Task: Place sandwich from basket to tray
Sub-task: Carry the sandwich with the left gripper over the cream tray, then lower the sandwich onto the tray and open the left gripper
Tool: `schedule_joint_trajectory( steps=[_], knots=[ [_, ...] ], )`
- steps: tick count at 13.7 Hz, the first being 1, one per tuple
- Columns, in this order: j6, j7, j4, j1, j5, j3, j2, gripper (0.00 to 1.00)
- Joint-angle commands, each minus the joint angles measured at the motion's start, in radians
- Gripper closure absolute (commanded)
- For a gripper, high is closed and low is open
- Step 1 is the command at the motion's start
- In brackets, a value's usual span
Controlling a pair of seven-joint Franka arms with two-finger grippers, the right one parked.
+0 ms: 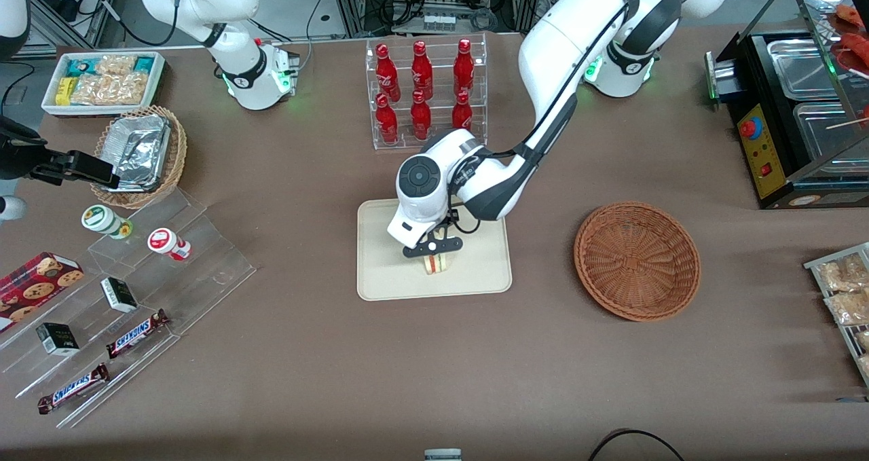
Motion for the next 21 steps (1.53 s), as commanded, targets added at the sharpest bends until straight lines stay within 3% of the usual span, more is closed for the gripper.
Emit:
schedule_joint_trajectory(
  steps=[1, 7, 10, 14, 16, 21],
  knots=[
    [0.006, -0.024, 0.034, -0.016, 0.012, 0.014, 0.016, 0.0],
    [-0.101, -0.01, 0.042, 0.023, -0.004, 0.004, -0.122, 0.0],
    [-0.179, 0.157, 0.043, 0.028, -0.001, 0.015, -0.185, 0.0],
    [-0.293, 0.278, 0.004, 0.125, -0.004, 0.015, -0.289, 0.0],
    [-0.301, 0.303, -0.064, 0.212, -0.002, 0.007, -0.356, 0.0],
    [-0.286, 0.577, -0.262, 0.37, -0.008, 0.009, -0.507, 0.0]
  ],
)
